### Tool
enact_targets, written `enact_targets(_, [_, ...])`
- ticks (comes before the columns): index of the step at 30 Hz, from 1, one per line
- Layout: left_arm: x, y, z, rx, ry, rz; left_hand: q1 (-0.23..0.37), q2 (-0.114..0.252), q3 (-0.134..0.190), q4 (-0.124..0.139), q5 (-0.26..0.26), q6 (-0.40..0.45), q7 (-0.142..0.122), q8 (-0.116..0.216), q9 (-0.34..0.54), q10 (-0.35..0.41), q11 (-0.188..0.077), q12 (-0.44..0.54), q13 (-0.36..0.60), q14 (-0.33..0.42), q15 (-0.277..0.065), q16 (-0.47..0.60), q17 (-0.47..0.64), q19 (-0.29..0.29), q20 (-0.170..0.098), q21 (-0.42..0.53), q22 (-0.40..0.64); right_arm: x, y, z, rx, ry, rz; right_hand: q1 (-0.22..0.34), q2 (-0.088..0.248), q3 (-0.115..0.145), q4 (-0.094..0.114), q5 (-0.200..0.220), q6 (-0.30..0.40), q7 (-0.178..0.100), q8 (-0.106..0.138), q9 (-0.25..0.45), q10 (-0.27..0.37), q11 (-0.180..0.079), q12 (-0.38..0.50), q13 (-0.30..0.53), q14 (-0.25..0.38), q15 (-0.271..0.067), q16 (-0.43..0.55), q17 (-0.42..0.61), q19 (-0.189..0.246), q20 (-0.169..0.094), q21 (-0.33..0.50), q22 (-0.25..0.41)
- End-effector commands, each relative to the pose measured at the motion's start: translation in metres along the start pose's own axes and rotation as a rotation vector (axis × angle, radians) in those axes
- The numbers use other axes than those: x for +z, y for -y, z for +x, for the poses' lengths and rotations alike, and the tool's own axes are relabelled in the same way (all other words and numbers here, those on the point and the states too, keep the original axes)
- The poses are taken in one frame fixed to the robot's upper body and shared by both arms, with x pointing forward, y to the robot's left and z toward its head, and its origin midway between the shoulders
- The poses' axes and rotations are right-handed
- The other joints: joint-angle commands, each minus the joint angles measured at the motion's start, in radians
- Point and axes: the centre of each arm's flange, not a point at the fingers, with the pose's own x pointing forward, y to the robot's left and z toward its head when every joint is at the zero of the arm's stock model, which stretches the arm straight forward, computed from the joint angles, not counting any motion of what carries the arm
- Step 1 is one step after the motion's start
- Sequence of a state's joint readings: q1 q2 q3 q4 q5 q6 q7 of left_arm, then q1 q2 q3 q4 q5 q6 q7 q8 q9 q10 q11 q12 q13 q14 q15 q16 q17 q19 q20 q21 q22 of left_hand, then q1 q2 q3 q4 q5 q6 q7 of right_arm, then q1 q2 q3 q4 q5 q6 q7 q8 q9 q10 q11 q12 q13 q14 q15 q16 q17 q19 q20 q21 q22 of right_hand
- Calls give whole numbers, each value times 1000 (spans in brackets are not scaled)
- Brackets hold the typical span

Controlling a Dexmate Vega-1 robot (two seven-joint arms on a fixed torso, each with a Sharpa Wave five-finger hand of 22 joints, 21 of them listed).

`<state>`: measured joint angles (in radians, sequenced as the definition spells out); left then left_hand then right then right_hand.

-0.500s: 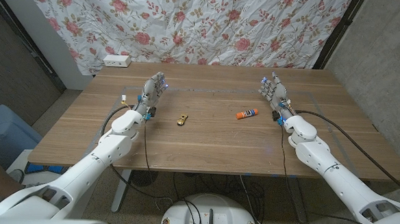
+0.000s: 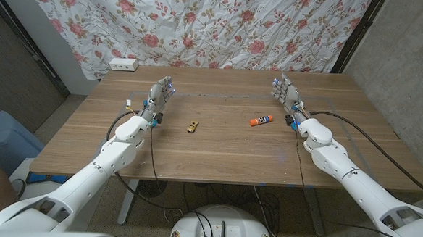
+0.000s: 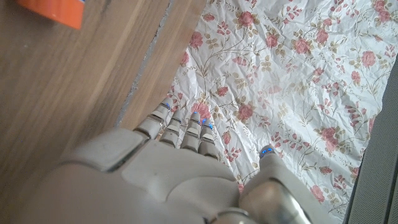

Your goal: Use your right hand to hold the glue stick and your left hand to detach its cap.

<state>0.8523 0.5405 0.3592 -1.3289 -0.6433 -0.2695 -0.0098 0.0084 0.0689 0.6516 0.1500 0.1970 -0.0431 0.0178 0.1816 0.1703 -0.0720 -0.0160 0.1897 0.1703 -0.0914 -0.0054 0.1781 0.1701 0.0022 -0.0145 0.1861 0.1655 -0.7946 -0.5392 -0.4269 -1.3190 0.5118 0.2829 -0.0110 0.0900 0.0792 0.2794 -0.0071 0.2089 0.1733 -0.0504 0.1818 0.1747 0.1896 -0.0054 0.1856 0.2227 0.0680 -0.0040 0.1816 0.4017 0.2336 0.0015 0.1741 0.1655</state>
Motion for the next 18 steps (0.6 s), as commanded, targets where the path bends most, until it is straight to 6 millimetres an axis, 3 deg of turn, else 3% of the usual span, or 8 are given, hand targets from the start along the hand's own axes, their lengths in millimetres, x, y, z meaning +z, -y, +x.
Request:
enact_targets(1, [8, 3, 1, 4, -8, 35, 7, 84, 6, -6, 8, 11, -7, 7, 2, 6, -5, 7, 4, 1, -4, 5, 1, 3, -12, 4, 5, 12, 3, -2, 55, 9, -171, 16, 1, 8, -7, 4, 7, -4, 7, 2, 8, -6, 5, -4, -4, -14, 3, -7, -14, -9, 0, 2])
enact_targets(18, [12, 11, 2, 36, -6, 39, 13, 81, 13, -19, 8, 45, -15, 12, 2, 35, -17, 12, 4, 23, -28, 5, -1, 18, -17, 8, 4, 26, 21, -11, 137, 18, -431, 25, 1, 15, -21, 3, 1, -19, 3, 1, 9, -21, 5, -16, -9, -31, 4, -28, -31, -25, 3, 2])
